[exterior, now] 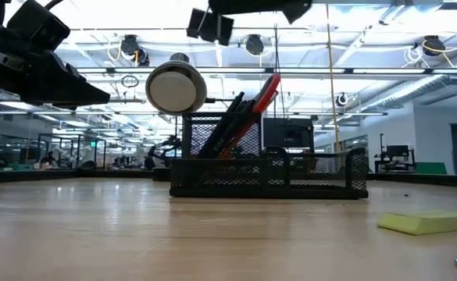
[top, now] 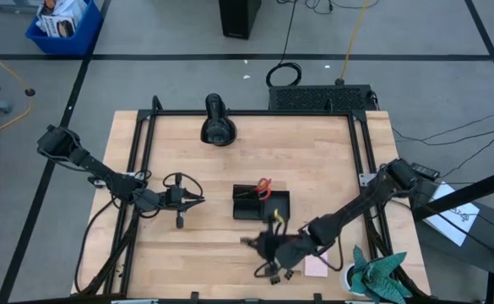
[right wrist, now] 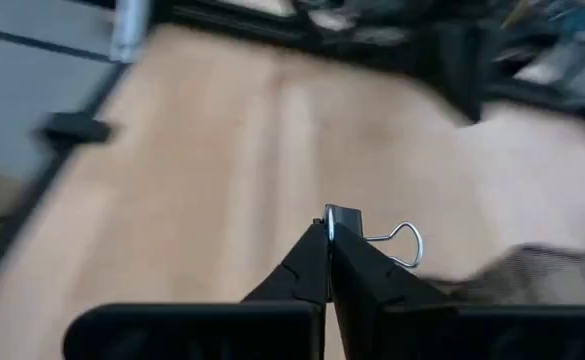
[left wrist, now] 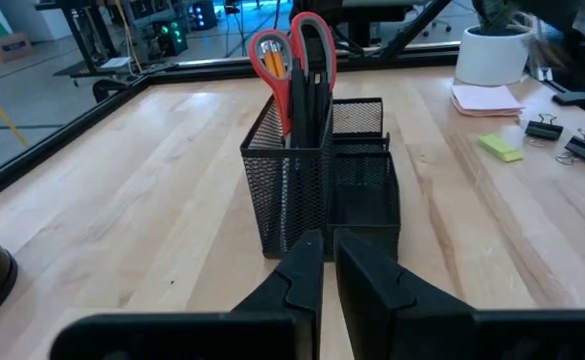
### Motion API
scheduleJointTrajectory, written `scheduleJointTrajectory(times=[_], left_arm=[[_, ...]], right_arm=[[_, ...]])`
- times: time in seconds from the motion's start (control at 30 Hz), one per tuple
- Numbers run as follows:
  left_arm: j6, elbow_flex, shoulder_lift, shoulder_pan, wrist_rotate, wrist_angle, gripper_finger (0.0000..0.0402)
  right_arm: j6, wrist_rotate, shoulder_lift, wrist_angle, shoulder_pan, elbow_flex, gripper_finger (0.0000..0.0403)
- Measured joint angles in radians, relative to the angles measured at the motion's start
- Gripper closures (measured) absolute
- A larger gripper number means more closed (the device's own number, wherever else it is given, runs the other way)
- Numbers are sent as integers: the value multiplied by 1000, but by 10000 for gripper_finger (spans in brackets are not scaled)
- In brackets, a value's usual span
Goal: Pick and place office supplies into organizer
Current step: Put the left binder clip into the desk organizer
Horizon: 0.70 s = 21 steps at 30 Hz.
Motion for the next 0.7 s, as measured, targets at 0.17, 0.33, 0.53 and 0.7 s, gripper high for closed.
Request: scheduleJointTrajectory(times=[0.17, 0.33, 0.53, 0.7], left_arm=[[3, 0, 0, 0, -2, -16, 364], [-3, 0, 0, 0, -2, -38, 364], [-4, 0, 0, 0, -2, -45, 364], [-5, 0, 0, 0, -2, -48, 364]], right_arm=[[-61, 5, 26, -8, -68, -4, 402], [-92, 43, 83, -5, -118, -18, 402], [-139, 111, 124, -2, -137, -19, 402], [-142, 105, 140, -19, -143, -19, 402]])
